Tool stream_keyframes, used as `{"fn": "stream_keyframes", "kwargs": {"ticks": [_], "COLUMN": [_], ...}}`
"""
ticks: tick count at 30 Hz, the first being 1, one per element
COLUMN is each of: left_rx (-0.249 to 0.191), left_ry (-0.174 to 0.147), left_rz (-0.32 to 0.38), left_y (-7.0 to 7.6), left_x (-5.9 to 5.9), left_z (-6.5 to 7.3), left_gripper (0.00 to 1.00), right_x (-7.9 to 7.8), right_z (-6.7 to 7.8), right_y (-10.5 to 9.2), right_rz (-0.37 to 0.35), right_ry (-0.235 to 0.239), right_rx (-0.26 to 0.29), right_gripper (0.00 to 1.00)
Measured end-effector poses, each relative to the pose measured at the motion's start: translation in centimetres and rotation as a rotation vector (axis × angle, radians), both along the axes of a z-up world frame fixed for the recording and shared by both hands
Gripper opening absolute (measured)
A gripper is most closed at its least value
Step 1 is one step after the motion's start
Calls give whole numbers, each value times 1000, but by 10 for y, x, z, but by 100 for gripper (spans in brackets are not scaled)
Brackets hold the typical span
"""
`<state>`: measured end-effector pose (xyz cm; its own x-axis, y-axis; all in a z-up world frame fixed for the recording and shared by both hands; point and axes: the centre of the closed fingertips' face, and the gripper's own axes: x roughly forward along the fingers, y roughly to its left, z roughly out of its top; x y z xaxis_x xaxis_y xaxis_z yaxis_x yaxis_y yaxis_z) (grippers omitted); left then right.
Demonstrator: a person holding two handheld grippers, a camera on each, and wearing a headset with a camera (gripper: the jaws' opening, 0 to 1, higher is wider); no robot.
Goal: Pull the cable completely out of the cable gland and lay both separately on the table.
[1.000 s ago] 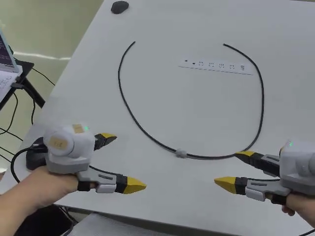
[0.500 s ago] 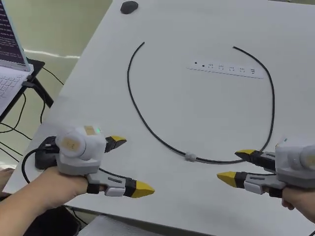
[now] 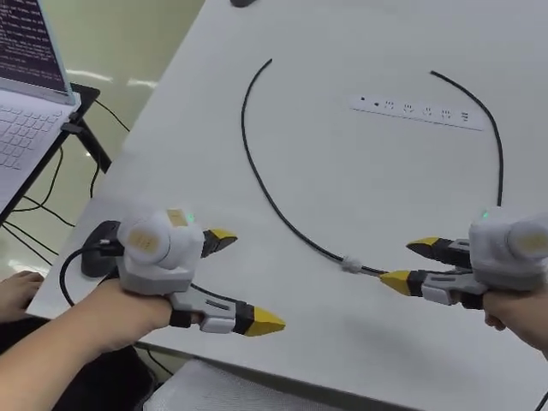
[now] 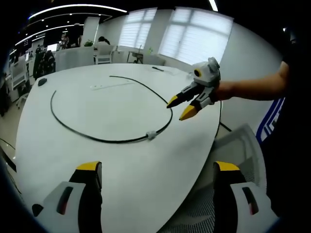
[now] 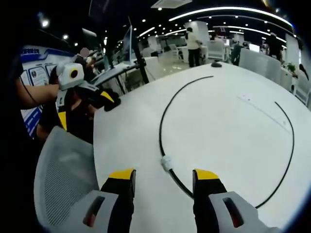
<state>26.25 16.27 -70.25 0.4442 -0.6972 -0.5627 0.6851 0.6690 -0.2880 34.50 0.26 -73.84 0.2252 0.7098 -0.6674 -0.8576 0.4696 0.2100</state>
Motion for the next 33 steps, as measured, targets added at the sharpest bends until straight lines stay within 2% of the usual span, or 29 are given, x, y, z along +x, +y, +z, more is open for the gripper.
{"fn": "stream_keyframes", "kwargs": {"ticks": [4, 7, 9, 21, 33], "left_rx": [2, -8, -18, -6, 1], "left_ry": [-1, 7, 12, 25, 35], "left_rz": [-4, 2, 7, -17, -18], "left_y": [2, 2, 1, 1, 4], "left_x": [-1, -2, -2, -6, -11], "left_z": [-3, -4, -3, -7, -13], "left_gripper": [95, 94, 94, 92, 92], "right_x": [3, 3, 5, 13, 7], "right_z": [-10, -22, -26, -43, -63], "right_y": [6, 6, 9, 21, 36], "right_rz": [27, 69, 77, 144, 220], "right_ry": [6, -1, -3, -3, 30], "right_rx": [-30, -88, -93, -158, -223], "right_gripper": [43, 42, 41, 34, 26]}}
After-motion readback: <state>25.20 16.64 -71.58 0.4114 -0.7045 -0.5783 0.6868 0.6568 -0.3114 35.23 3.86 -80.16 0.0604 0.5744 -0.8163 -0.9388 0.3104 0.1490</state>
